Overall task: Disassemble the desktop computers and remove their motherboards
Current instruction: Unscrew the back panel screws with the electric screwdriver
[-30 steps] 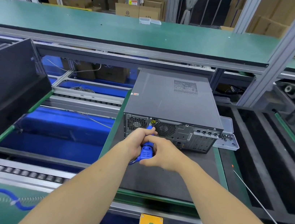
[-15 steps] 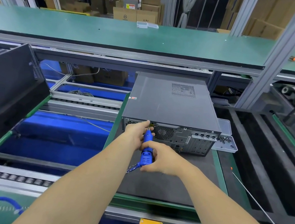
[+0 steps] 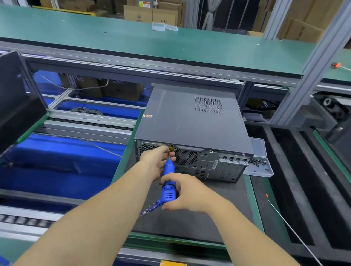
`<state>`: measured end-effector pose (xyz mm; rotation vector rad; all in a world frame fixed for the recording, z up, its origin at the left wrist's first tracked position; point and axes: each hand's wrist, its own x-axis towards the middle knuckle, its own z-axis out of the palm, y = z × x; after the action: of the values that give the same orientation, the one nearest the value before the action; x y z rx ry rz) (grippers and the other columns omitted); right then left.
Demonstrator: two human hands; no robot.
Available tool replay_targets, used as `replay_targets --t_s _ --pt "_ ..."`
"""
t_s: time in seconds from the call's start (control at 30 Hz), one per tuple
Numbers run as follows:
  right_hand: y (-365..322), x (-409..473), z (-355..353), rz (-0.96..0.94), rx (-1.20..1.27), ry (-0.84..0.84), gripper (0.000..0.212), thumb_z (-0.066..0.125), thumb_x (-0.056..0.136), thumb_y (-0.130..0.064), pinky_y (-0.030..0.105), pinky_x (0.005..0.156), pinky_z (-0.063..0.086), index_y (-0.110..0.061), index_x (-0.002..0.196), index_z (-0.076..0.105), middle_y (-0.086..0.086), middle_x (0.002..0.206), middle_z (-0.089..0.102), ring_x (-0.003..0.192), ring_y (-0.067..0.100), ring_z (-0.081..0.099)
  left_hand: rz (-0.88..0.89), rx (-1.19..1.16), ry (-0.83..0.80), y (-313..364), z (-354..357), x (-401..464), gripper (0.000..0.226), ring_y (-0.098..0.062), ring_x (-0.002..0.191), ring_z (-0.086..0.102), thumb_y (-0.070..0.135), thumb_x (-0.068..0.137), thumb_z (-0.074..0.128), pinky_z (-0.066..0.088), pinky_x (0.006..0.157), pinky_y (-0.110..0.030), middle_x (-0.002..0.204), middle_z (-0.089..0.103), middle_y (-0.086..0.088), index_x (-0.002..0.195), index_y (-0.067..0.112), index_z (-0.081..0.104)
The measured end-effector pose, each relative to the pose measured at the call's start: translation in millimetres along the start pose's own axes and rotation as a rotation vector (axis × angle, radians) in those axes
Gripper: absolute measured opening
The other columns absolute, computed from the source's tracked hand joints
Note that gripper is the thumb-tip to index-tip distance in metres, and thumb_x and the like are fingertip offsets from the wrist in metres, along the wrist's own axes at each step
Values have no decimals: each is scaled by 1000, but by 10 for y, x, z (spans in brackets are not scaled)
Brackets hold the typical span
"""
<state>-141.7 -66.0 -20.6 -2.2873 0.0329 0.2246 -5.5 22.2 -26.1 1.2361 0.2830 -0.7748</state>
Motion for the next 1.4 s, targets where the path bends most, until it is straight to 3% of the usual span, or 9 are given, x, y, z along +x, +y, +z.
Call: replay_targets --t_s 0.27,0.37,0.5,0.63,0.73,0.83,0.93,1.07,1.4 --pt "76 -20 33 16 -8 -10 48 85 70 -35 10 58 38 -41 108 56 -36 71 53 62 -5 49 252 207 195 -212 -132 82 9 -23 61 65 12 94 59 56 57 -31 80 72 -12 86 9 64" --pt "129 -44 37 41 -3 -5 49 84 68 -36 13 61 39 -42 108 56 -36 72 54 62 -4 49 296 721 268 -384 -371 168 15 -31 72 69 18 91 57 58 71 -37 83 73 -14 81 10 65" --pt "222 -91 29 61 -5 -6 48 85 66 -38 16 63 40 -47 103 55 -29 76 56 64 -3 49 200 1430 32 -560 -481 193 17 -27 83 63 33 86 58 54 80 -35 89 68 -3 76 19 58" --pt "356 -156 56 100 23 25 49 85 66 -35 22 69 45 -47 103 56 -28 82 58 67 0 48 213 1733 -29 -726 -387 246 16 -24 92 64 39 86 54 51 78 -33 101 67 1 89 23 58" --pt "435 -222 34 129 27 39 50 85 65 -38 23 66 45 -48 104 54 -34 76 56 64 0 47 220 1716 17 -807 -425 280 17 -26 98 64 39 89 57 51 79 -34 108 66 -1 91 23 55" --pt "484 -263 -10 148 44 58 51 86 64 -39 21 64 45 -49 103 55 -20 77 57 60 0 48 269 1658 87 -706 -290 244 26 -27 95 63 46 87 59 49 76 -33 96 63 0 87 20 55" --pt "487 -280 -53 156 56 88 52 86 62 -41 21 65 46 -50 104 55 -15 85 57 62 1 49 248 1025 86 -566 129 136 30 -28 69 59 34 89 53 51 70 -35 66 60 -4 69 12 58" --pt "482 -344 -166 163 82 76 49 85 62 -40 30 66 51 -39 103 58 -13 84 62 63 4 52 -77 310 -101 -620 542 -79 31 -27 62 54 35 95 57 49 67 -35 70 59 -7 89 6 62" --pt "559 -637 -535 131 43 6 53 89 67 -32 25 74 52 -38 106 54 -11 102 59 76 4 56 -120 129 -181 -705 909 -272 24 -23 53 54 29 100 55 49 58 -31 65 60 -10 93 6 59"
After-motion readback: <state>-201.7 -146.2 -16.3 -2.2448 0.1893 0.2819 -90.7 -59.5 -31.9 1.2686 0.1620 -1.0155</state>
